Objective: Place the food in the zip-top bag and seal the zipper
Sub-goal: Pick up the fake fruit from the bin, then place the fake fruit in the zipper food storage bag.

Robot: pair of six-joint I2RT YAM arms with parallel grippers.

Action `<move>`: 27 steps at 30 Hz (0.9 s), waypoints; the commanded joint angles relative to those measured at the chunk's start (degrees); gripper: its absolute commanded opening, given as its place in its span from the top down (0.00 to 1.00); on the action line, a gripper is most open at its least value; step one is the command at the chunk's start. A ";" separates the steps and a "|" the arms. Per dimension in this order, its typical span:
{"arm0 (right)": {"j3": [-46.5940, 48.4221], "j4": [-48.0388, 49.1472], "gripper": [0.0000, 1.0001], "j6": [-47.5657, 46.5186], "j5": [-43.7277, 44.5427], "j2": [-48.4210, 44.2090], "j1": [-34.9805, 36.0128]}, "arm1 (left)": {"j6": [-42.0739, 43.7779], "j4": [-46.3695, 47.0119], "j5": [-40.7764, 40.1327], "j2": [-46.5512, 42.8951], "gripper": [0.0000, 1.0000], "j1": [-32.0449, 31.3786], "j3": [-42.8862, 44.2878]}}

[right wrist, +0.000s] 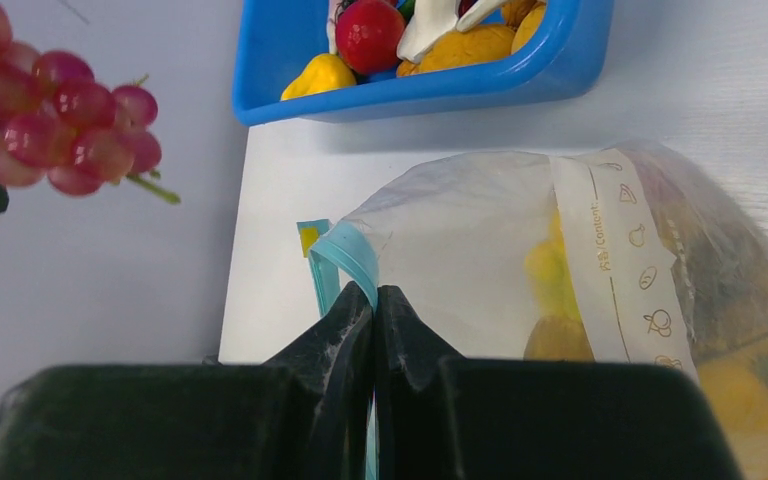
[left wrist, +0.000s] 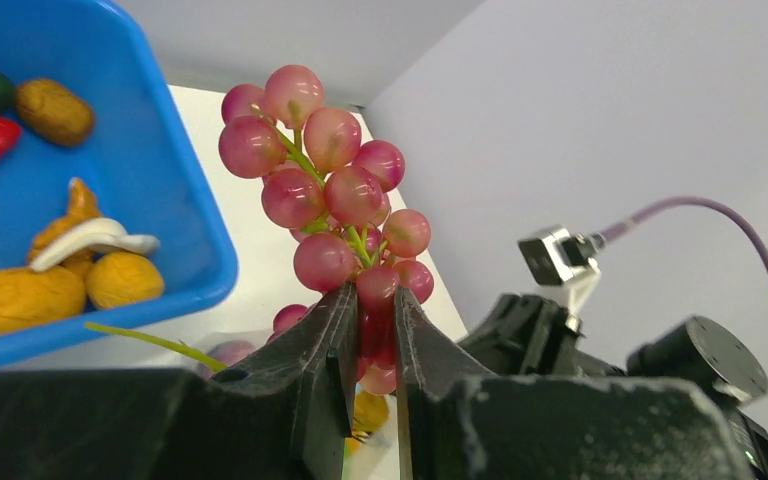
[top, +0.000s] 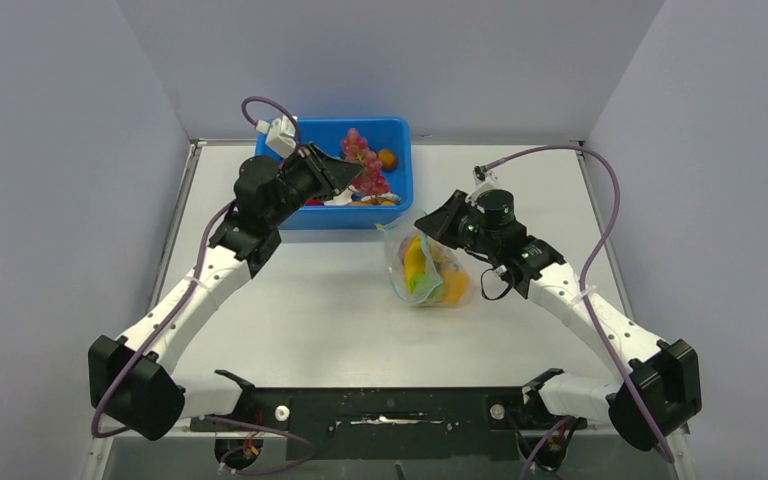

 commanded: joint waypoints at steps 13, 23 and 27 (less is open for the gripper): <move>2.18 7.23 1.00 5.55 -1.63 -0.81 -0.45 | -5.04 6.18 -5.20 -13.25 1.00 -10.83 -11.47; -0.07 8.62 1.00 7.32 -2.66 -1.41 -0.45 | -2.93 9.05 -8.82 -11.19 1.00 -16.92 -17.92; -0.54 8.69 1.00 7.28 -2.43 -2.16 -0.44 | -0.88 8.78 -11.68 -10.16 1.00 -17.77 -19.87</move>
